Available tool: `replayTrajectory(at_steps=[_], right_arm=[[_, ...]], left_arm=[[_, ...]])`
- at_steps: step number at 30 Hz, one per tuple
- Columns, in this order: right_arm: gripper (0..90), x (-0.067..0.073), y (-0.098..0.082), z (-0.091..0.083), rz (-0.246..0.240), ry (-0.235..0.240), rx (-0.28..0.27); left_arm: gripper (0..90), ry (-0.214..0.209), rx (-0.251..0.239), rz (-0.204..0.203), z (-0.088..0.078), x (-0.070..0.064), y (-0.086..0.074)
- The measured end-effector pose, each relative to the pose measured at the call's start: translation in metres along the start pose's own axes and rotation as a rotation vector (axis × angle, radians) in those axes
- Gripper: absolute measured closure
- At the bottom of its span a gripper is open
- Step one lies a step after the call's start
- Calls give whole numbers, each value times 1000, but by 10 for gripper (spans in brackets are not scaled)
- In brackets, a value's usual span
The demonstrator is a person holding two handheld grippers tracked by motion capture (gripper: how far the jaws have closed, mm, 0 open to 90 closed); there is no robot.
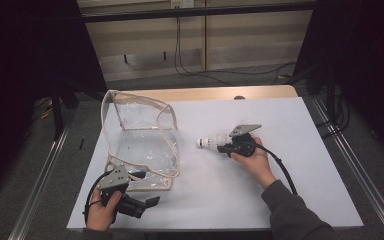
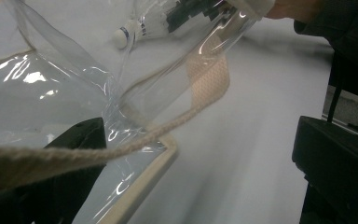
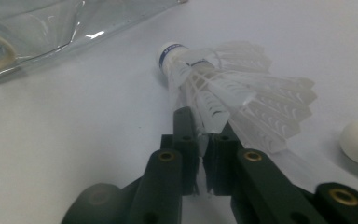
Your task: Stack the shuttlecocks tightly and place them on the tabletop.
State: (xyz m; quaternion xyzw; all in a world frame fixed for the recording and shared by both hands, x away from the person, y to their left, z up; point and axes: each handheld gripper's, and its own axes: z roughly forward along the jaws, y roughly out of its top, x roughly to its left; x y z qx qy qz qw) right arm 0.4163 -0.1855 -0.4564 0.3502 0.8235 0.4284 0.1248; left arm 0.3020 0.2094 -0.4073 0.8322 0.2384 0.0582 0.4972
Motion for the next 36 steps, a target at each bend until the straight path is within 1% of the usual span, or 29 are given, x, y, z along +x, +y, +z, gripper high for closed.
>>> replayTrajectory(at_steps=[9, 10, 13, 16, 20, 23, 28, 36], right_arm=[[748, -1, 0, -1, 17, -10, -8], [746, -1, -1, -2, 19, -11, -8], [693, -2, -1, -4, 22, -18, -8], [681, -3, -1, -7, 33, -20, -13], [634, -3, -2, -11, 41, -22, -15], [593, -2, -3, -12, 30, -24, -9], [553, -2, -2, -18, 25, -31, -8], [483, -7, -2, -27, 61, -44, -26]], left_arm=[[32, 1, 4, 2, 0, 0, 0], [32, 1, 3, 0, 0, 0, 0], [32, 2, 4, 2, 0, 0, 1], [32, 2, 0, 1, 0, 0, 1], [32, 3, 2, 2, 0, 0, 1], [32, 5, -1, 4, 0, 0, 1], [32, 3, -2, 1, 1, 0, 1], [32, 6, -4, 0, 1, 0, 1]])
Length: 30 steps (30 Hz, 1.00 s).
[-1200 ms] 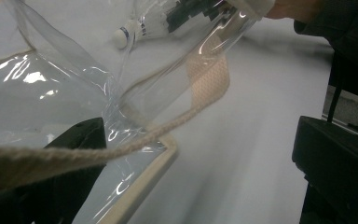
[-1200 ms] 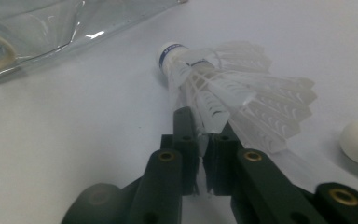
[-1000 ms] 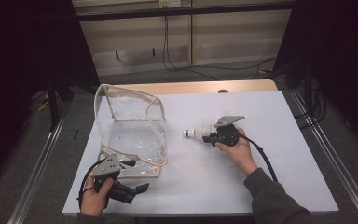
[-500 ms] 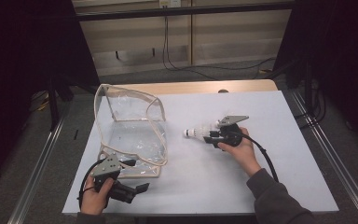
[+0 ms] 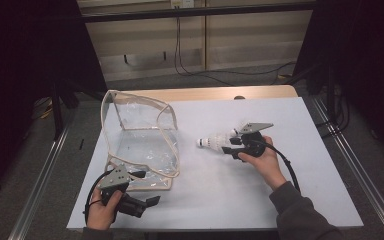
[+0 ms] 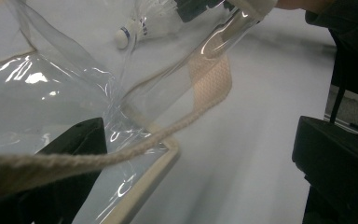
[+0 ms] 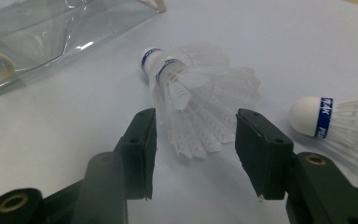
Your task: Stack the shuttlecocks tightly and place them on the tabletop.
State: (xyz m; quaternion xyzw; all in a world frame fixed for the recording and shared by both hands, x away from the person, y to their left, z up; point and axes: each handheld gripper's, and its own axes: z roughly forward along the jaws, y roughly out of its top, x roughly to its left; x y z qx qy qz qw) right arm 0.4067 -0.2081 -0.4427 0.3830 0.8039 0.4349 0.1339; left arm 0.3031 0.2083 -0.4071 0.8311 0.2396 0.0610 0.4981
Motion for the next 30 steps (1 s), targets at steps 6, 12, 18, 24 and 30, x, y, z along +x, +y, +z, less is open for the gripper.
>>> replayTrajectory(at_steps=[6, 12, 18, 24, 30], right_arm=[[412, -4, 1, -7, 22, -8, -15], [353, -7, 1, -11, 42, -19, -14], [302, -11, 1, -16, 59, -35, -27], [278, -14, 1, -20, 76, -48, -31], [245, -17, 1, -23, 85, -66, -39]], left_arm=[[31, -2, -1, -1, 0, 0, 0], [31, 0, 1, 1, 0, 0, 0], [31, 0, 2, 0, 0, 0, 0], [31, 0, 8, 2, -1, -1, 0], [32, -1, 5, 3, -1, -1, 0]])
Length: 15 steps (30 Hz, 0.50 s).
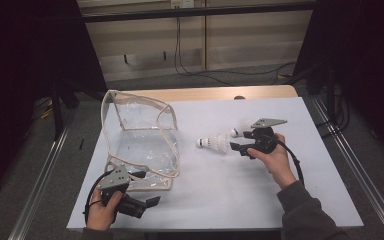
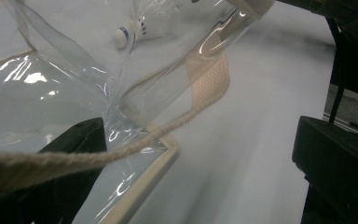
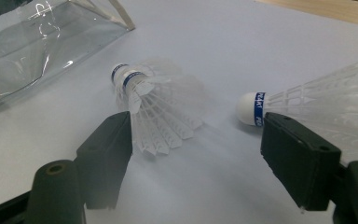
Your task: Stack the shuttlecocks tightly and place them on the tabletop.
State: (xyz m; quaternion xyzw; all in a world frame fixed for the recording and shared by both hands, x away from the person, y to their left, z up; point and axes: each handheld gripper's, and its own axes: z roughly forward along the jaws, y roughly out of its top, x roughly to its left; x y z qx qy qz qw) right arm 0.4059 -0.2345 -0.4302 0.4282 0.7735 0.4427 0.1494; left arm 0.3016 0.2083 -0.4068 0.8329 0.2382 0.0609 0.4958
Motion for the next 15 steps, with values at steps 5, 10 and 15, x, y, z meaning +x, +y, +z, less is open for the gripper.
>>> replayTrajectory(at_steps=[5, 10, 15], right_arm=[[199, -5, 0, -1, 12, -22, 1], [175, -9, -1, -2, 20, -46, 0], [162, -12, -1, -2, 26, -65, -4]], left_arm=[[31, 1, 0, -1, 0, 0, 0], [32, -2, -1, 0, 0, 0, 0], [32, -1, 1, 1, 0, -1, 0]])
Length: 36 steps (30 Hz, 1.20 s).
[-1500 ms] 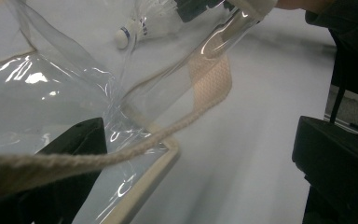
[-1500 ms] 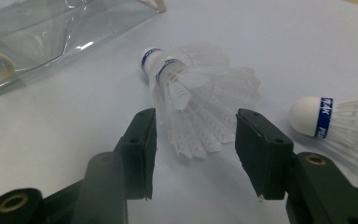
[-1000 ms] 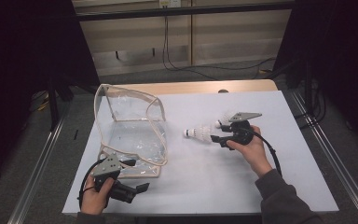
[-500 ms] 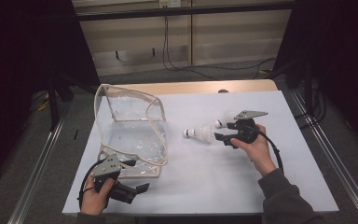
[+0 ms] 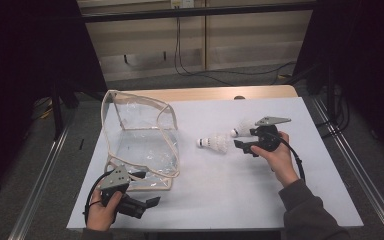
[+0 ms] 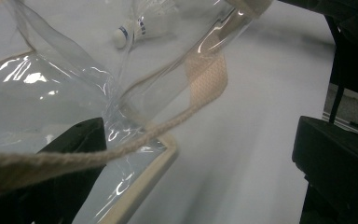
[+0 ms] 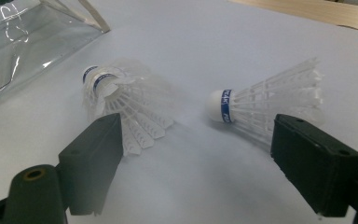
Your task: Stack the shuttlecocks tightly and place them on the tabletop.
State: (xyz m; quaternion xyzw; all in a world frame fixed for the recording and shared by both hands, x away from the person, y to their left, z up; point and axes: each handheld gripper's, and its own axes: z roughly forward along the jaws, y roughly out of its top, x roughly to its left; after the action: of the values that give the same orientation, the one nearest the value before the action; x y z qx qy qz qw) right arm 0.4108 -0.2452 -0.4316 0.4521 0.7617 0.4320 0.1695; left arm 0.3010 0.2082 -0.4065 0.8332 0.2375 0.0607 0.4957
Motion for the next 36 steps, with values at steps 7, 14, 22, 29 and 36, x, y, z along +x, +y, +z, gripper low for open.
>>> replayTrajectory(at_steps=[7, 14, 22, 29, 36], right_arm=[[133, -6, 0, -2, 20, -29, -13], [122, -8, 1, -3, 13, -44, -23], [111, -16, 1, -4, 29, -66, -32], [97, -21, 4, -4, 22, -73, -31], [82, -27, 9, -1, 42, -79, -32]], left_arm=[[32, 0, -1, 0, 0, 0, 0], [35, -1, -3, 1, 0, 0, 0], [34, 0, -2, 0, 0, 0, -1], [35, 1, -2, 1, 0, 0, -1], [33, 0, -3, -2, 1, 0, -1]])
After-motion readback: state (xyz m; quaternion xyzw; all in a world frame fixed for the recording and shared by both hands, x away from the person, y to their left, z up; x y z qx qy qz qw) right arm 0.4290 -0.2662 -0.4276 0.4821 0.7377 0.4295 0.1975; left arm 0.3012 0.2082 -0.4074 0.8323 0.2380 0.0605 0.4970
